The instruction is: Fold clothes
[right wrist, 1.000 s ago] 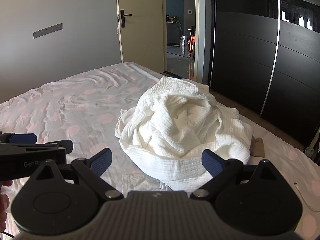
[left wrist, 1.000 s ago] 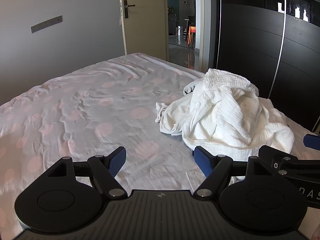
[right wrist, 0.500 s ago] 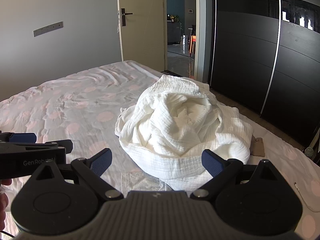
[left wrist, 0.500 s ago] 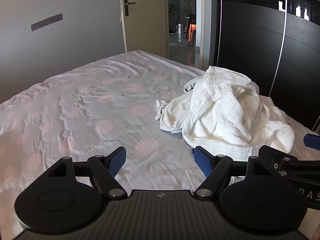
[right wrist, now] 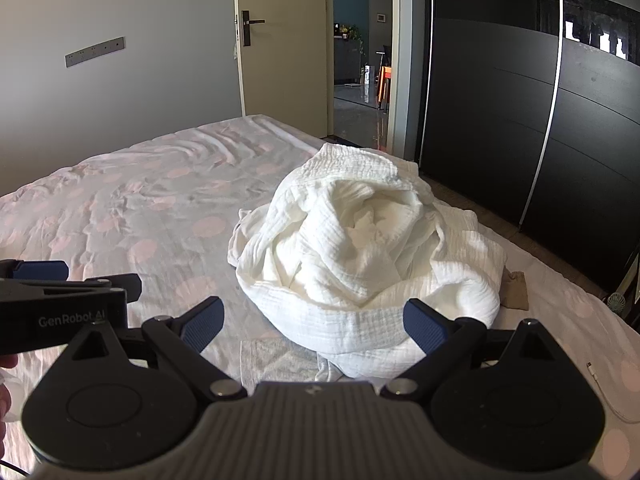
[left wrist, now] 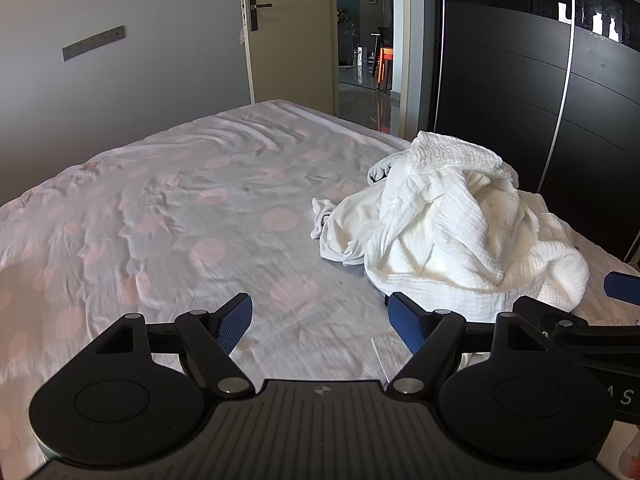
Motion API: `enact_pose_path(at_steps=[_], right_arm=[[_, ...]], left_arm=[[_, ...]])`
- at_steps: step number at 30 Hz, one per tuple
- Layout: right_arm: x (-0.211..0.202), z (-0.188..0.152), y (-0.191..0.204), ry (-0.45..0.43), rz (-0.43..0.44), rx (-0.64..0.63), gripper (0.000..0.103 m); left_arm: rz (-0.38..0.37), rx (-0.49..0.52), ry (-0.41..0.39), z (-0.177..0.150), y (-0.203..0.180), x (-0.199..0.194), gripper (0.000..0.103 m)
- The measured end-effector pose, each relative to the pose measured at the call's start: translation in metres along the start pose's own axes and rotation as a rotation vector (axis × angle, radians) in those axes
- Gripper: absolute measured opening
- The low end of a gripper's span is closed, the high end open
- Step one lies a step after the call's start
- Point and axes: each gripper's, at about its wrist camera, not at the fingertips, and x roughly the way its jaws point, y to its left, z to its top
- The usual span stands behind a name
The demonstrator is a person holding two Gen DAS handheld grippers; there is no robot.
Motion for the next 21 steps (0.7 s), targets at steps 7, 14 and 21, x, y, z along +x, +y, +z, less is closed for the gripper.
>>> enact_pose_path(at_steps=[7, 14, 21], right_arm=[[0.001, -0.001, 0.000, 0.004, -0.001, -0.002, 0.097], [0.004, -0.001, -0.001, 0.009, 0.000, 0.006, 0.097], [0.009, -0.001, -0.002, 0.017, 0.005, 0.006, 0.097]], left_arm=[[0.003, 0.000, 0.003, -0.001, 0.001, 0.001, 0.074], [0.004, 0.000, 0.013, -0.003, 0.000, 0.005, 0.074], [0.001, 0.000, 0.028, -0.004, 0.000, 0.012, 0.074]])
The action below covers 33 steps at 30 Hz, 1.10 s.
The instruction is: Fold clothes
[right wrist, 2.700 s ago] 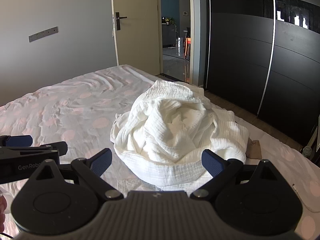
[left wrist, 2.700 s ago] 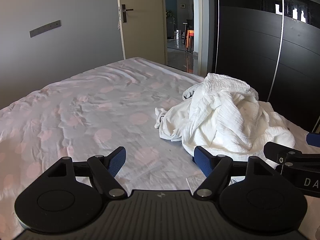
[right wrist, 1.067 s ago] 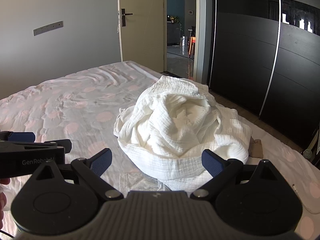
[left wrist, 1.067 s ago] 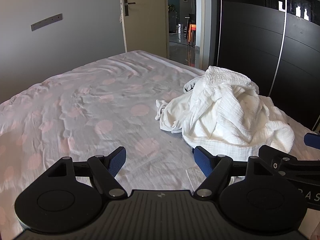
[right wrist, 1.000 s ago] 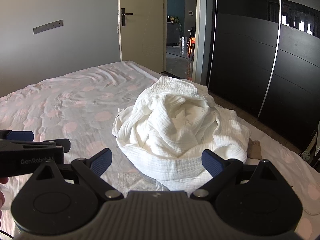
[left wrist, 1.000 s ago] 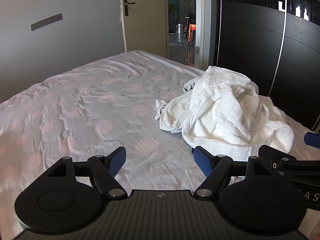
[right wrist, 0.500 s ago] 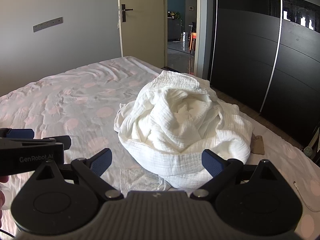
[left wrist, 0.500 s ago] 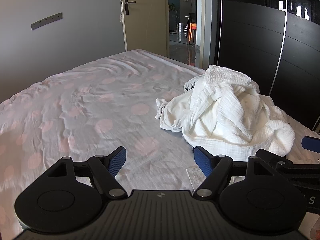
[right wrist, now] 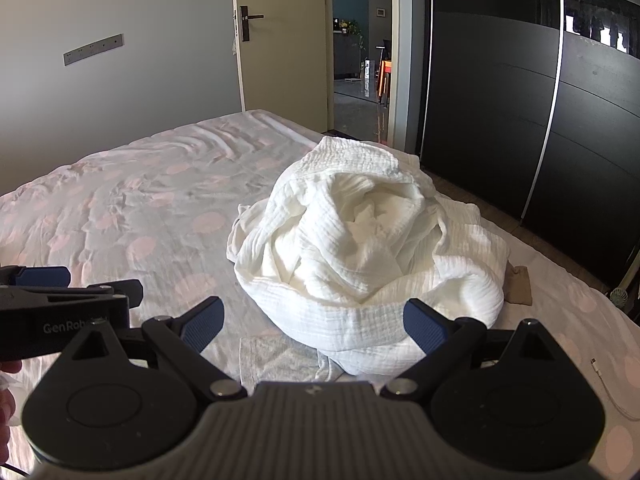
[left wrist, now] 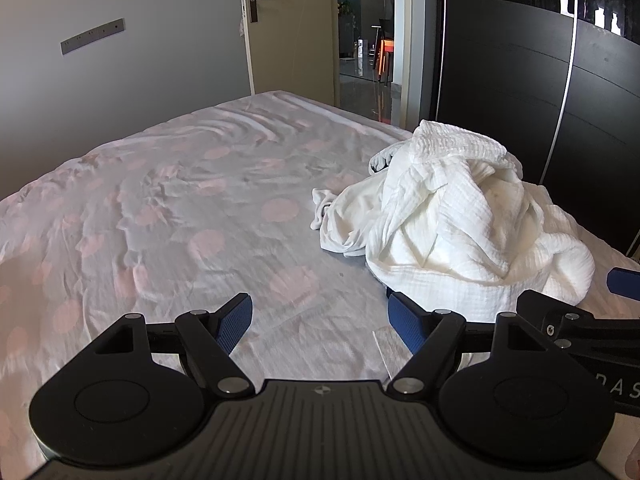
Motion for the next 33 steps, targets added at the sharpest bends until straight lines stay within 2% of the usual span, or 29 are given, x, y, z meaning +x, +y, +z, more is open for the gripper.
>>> enact_pose_path(at_steps=[14, 21, 26, 31, 32, 33], right_arm=[[0.031, 0.012, -0.008, 0.024, 0.020, -0.022, 0.097], [0.071, 0.032, -0.027, 0.047, 0.031, 0.010, 0.097], [0.110, 0.048, -0.029, 0.062, 0.035, 0.011, 0.095], [0.151, 0.060, -0.026, 0.092, 0.028, -0.003, 0.071], [0.158, 0.062, -0.026, 0.102, 0.026, -0.005, 0.057], [0.164, 0.064, -0.025, 0.110, 0.027, -0.006, 0.038]], left_arm=[[-0.017, 0.032, 0.056, 0.009, -0.001, 0.036, 0.074], [-0.060, 0.035, 0.088, 0.029, -0.002, 0.071, 0.072], [-0.064, 0.041, 0.114, 0.042, -0.002, 0.097, 0.072], [-0.063, 0.020, 0.154, 0.047, 0.009, 0.118, 0.072], [-0.063, 0.013, 0.160, 0.047, 0.012, 0.119, 0.071], [-0.062, 0.006, 0.163, 0.047, 0.015, 0.120, 0.071]])
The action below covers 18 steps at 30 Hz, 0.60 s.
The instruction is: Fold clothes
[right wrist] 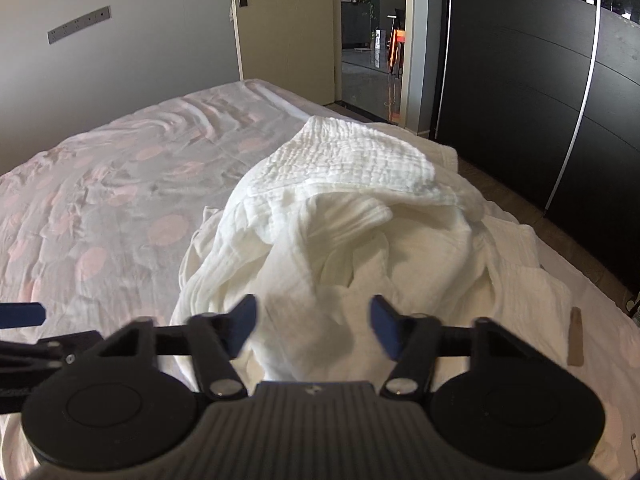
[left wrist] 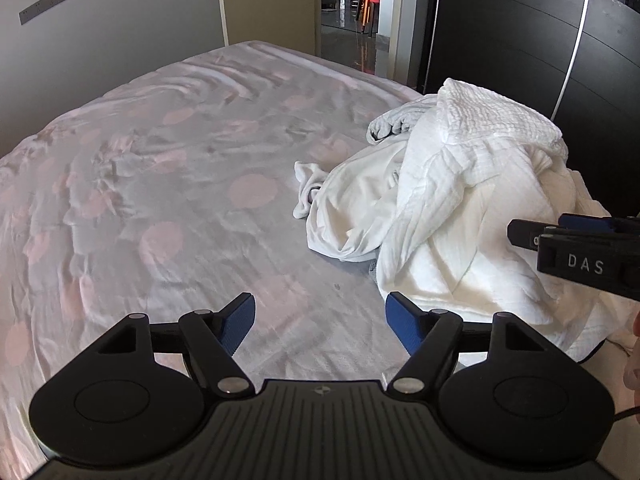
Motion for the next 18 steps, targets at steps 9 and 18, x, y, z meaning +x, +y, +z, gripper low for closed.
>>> enact_pose_path(at_steps=[9, 18], right_arm=[[-0.020, -0.002, 0.067, 0.005, 0.208, -0.038, 0.008], [-0.064, -0.019, 0.197, 0.012, 0.465, -0.159, 0.007]], left_arm=[[0.049, -0.074, -0.001, -0.015, 0.049, -0.025, 0.070], [0.226, -0.202, -0.005, -0.069, 0.151, -0.091, 0.070]])
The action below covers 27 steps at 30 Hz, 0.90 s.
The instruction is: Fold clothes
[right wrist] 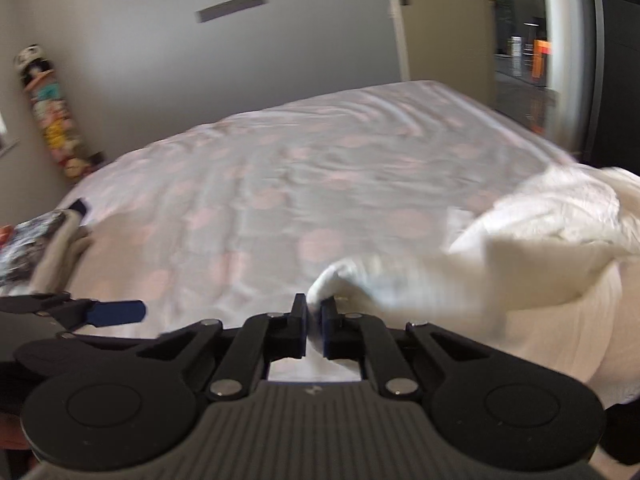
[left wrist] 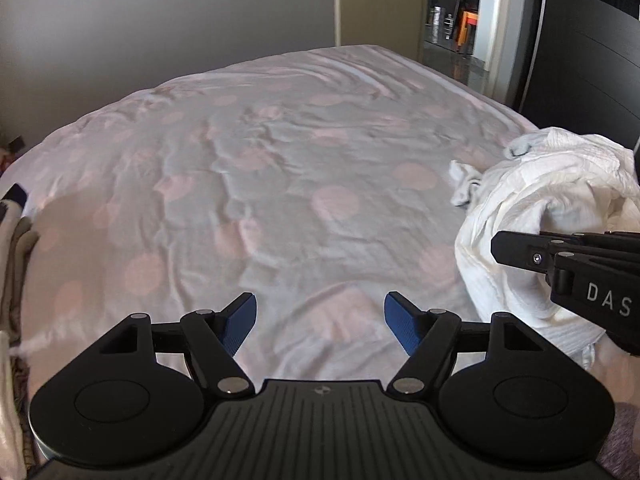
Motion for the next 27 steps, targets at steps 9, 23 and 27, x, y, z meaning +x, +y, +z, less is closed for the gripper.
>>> enact_pose_path(at_steps=[9, 23, 27], right_arm=[[0.019, -0.021, 0.135, 0.082, 0.256, -0.119, 0.008], [0.005, -0.023, 0.022, 0.095, -0.044, -0.087, 0.044], [0.026, -0.025, -0.019, 0.156, -0.173, -0.114, 0.055]], left_arm=[[0.191, -0.086, 0.032, -0.040, 0.104, -0.035, 0.070], [0.072, -0.145, 0.056, -0.059, 0.106, 0.003, 0.070], [0.047, -0.134, 0.073, -0.058, 0.097, 0.019, 0.070]])
